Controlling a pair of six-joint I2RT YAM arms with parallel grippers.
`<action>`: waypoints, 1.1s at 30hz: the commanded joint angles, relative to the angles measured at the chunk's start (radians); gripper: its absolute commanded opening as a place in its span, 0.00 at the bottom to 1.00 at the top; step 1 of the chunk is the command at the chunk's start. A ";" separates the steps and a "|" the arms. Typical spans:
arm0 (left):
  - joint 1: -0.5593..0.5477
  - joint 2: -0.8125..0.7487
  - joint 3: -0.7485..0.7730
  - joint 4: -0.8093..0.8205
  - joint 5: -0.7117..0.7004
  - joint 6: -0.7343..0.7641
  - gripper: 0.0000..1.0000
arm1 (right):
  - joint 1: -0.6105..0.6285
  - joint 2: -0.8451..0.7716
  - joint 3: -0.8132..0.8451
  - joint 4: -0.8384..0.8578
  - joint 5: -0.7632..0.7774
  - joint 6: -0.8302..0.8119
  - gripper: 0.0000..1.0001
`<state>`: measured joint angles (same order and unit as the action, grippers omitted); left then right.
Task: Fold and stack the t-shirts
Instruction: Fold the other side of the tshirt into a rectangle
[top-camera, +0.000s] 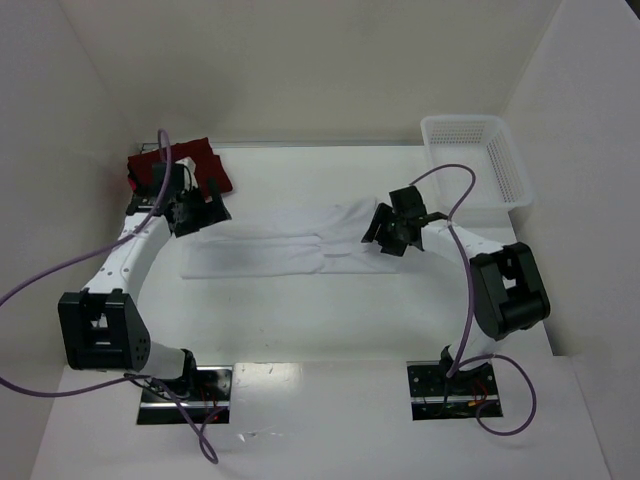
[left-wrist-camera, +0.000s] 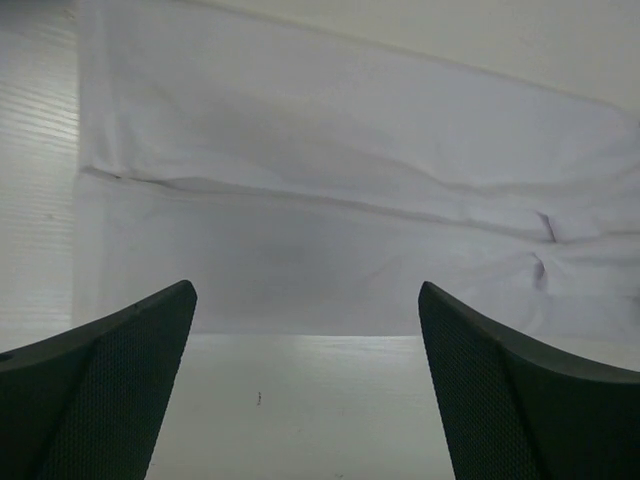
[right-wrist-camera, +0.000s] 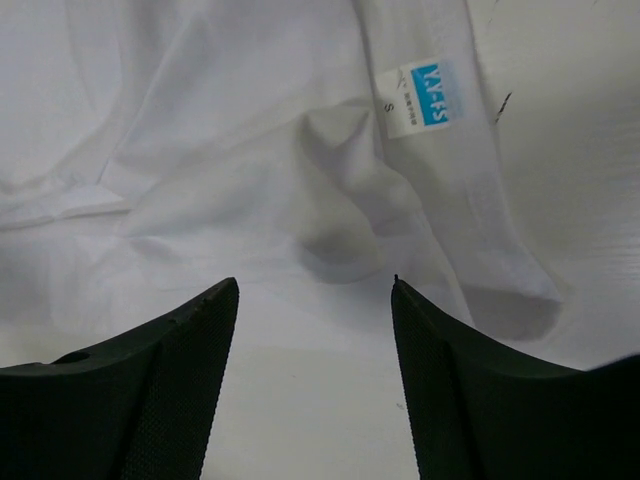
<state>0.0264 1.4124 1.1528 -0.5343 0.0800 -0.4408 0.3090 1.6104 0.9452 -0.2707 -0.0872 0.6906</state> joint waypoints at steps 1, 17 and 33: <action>-0.018 0.013 -0.031 0.028 0.076 0.031 1.00 | 0.041 -0.031 -0.015 0.067 0.005 0.009 0.67; -0.019 0.101 -0.012 0.010 0.049 0.059 1.00 | 0.050 0.129 0.108 0.065 0.093 -0.023 0.34; -0.019 0.135 -0.022 0.019 0.101 0.077 1.00 | 0.050 0.325 0.447 0.085 0.096 -0.071 0.12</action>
<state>0.0093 1.5380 1.1175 -0.5313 0.1582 -0.3907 0.3538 1.8474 1.2738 -0.2201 0.0074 0.6581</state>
